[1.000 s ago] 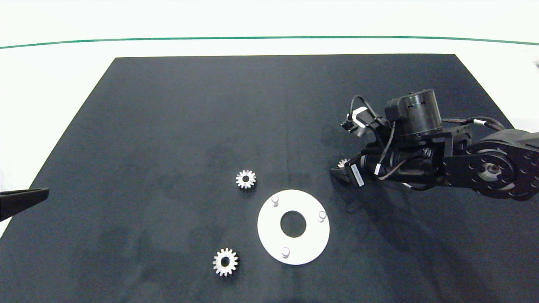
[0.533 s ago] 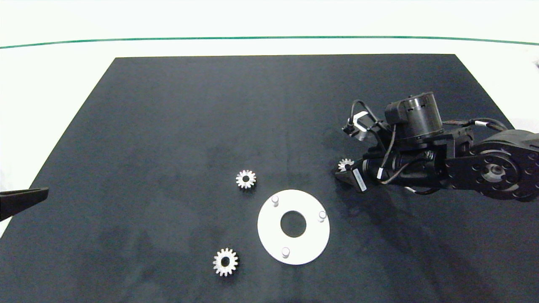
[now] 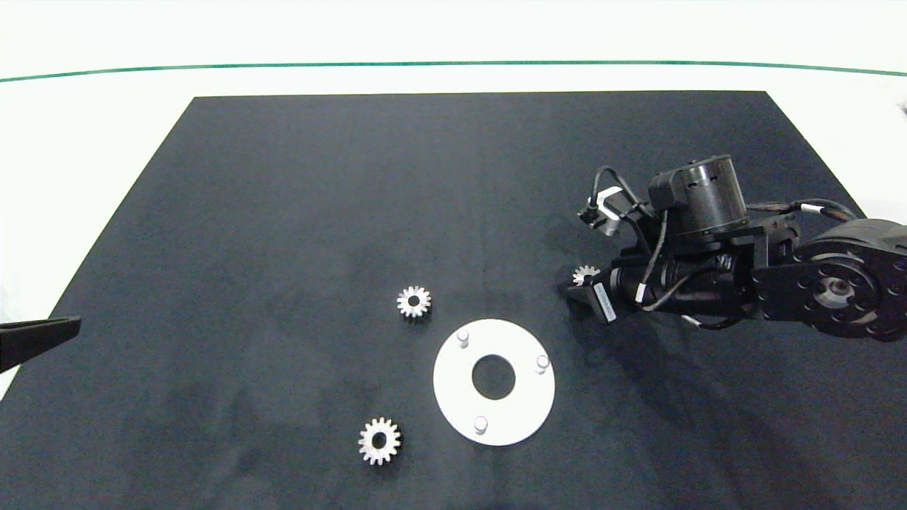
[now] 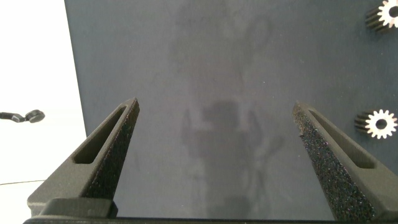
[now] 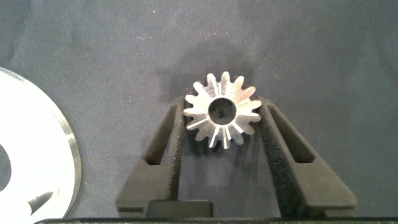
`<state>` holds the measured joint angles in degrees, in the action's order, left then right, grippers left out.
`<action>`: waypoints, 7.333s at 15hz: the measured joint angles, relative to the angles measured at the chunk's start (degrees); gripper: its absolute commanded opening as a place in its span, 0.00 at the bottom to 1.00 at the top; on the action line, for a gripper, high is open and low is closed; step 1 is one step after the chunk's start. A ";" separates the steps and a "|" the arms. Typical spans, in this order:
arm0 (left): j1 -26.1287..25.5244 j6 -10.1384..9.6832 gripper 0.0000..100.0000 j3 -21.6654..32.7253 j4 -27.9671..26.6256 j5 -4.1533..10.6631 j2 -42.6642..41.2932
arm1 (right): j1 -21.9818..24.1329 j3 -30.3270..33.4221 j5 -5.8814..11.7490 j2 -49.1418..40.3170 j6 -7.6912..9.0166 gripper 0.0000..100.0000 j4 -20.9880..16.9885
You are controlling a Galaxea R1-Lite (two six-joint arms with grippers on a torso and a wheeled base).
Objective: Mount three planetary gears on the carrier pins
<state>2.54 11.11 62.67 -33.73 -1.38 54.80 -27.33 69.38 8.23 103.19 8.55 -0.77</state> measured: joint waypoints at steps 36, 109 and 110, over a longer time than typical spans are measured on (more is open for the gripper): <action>0.07 1.46 1.00 -0.18 -1.41 0.09 -1.41 | -16.49 -11.06 0.65 -7.89 -2.66 0.28 -0.28; -54.21 0.35 0.77 -23.92 40.62 15.32 34.12 | -6.34 -20.43 1.63 -46.08 -3.15 1.00 -0.11; -54.08 0.38 0.75 -23.92 40.70 15.32 34.32 | -6.81 -20.43 1.63 -46.06 -3.17 1.00 -0.11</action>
<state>-51.54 11.48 38.75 6.97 13.95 89.11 -34.15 48.95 9.86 57.14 5.38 -0.88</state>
